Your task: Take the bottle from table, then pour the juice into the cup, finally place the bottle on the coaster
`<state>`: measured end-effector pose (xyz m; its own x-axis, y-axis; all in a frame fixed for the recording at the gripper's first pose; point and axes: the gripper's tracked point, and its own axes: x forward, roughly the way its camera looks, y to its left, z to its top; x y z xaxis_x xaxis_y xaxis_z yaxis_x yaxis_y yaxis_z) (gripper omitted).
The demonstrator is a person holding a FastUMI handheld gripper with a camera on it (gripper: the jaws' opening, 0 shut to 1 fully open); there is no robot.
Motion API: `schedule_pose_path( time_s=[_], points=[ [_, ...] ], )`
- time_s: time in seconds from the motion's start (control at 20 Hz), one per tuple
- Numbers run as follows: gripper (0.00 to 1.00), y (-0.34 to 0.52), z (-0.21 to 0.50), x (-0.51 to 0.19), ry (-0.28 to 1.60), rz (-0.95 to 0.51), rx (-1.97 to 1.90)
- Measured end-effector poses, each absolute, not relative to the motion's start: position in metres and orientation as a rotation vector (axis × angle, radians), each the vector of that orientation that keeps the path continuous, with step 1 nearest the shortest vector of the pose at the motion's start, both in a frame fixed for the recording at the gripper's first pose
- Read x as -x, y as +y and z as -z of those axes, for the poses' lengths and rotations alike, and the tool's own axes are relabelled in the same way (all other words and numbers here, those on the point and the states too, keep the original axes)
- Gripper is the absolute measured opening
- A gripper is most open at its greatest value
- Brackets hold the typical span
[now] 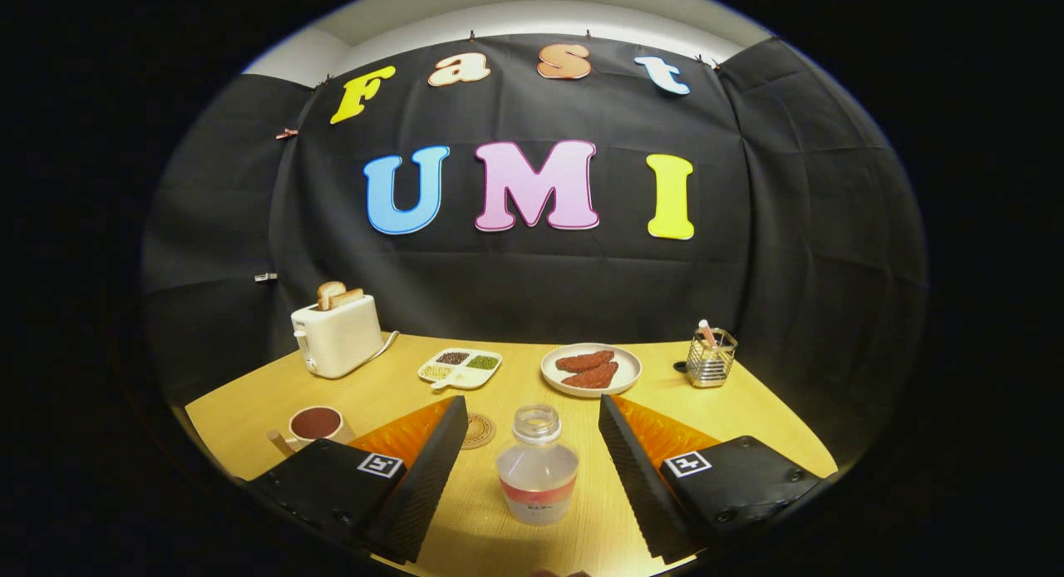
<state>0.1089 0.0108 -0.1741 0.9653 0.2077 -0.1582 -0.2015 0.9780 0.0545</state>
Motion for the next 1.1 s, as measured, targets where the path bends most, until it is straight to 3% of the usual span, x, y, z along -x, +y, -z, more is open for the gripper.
schedule_pose_path(
  time_s=[1.1],
  points=[
    [1.00, 0.007, 0.264, -0.134, 0.275, -0.160, -0.110]
  ],
)
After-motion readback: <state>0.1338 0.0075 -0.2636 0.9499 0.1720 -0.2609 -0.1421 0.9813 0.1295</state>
